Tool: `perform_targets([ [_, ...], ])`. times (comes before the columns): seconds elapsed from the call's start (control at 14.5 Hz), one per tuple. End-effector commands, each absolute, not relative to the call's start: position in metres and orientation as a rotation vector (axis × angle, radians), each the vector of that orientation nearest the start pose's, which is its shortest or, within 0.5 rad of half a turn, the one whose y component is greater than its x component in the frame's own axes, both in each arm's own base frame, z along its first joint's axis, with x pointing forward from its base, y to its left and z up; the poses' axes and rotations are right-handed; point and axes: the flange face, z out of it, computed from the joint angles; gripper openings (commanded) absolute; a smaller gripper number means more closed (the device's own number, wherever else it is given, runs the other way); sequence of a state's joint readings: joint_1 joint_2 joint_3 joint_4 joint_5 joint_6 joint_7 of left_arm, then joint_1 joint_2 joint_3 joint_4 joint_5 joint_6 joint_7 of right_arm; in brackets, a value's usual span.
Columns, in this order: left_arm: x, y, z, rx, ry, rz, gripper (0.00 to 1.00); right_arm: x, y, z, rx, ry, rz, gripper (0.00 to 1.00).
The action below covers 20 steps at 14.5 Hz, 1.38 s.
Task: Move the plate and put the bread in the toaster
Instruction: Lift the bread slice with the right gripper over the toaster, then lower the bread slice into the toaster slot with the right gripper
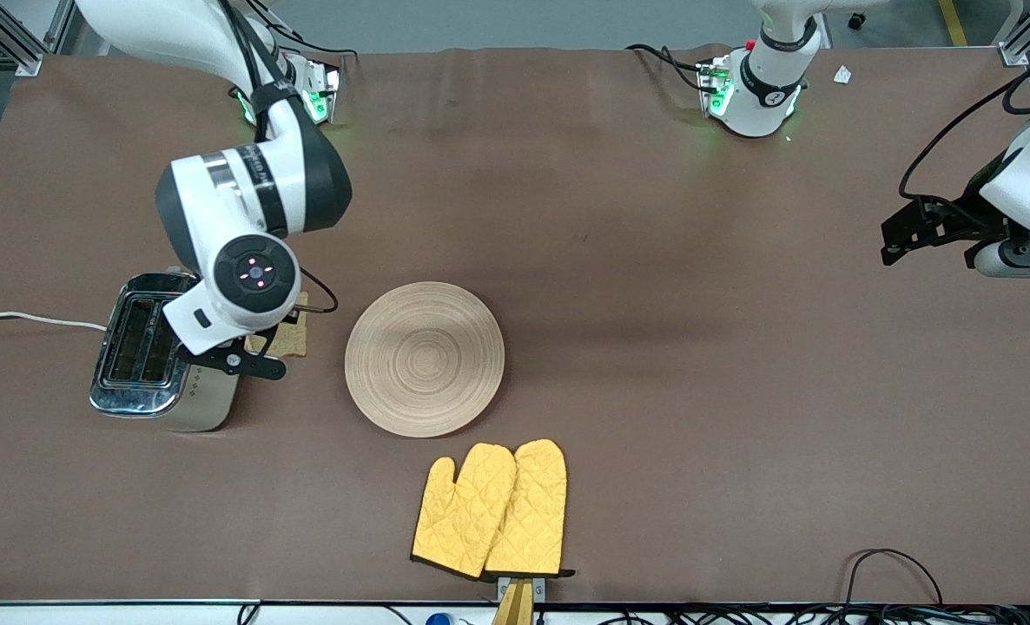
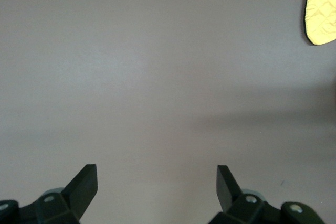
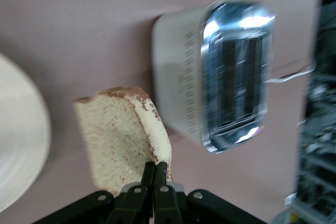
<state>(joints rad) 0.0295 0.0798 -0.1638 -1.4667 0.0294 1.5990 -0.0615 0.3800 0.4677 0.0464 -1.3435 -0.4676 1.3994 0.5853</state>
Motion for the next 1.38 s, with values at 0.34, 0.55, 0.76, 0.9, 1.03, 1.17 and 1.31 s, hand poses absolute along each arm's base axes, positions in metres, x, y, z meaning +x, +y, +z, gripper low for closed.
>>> perform_targets([
  [0.34,0.572,-0.071,0.640,-3.131,0.097,-0.082,1.00,0.617,0.164,0.517,2.149,-0.196,0.057,0.00],
  [0.55,0.573,-0.069,0.640,-3.131,0.092,-0.082,1.00,0.630,0.124,0.523,2.089,-0.250,0.071,0.00],
  [0.76,0.572,-0.070,0.641,-3.131,0.094,-0.085,1.00,0.634,0.108,0.516,2.076,-0.276,0.069,0.00],
  [0.9,0.572,-0.071,0.640,-3.133,0.099,-0.082,1.00,0.632,0.107,0.490,2.057,-0.305,0.078,0.00],
  [1.03,0.572,-0.072,0.640,-3.134,0.099,-0.080,1.00,0.626,0.111,0.465,2.034,-0.338,0.091,0.00],
  [1.17,0.571,-0.070,0.640,-3.135,0.097,-0.072,1.00,0.622,0.112,0.446,2.020,-0.363,0.107,0.00],
  [1.31,0.571,-0.070,0.640,-3.132,0.097,-0.070,1.00,0.619,0.113,0.434,2.019,-0.365,0.112,0.00],
])
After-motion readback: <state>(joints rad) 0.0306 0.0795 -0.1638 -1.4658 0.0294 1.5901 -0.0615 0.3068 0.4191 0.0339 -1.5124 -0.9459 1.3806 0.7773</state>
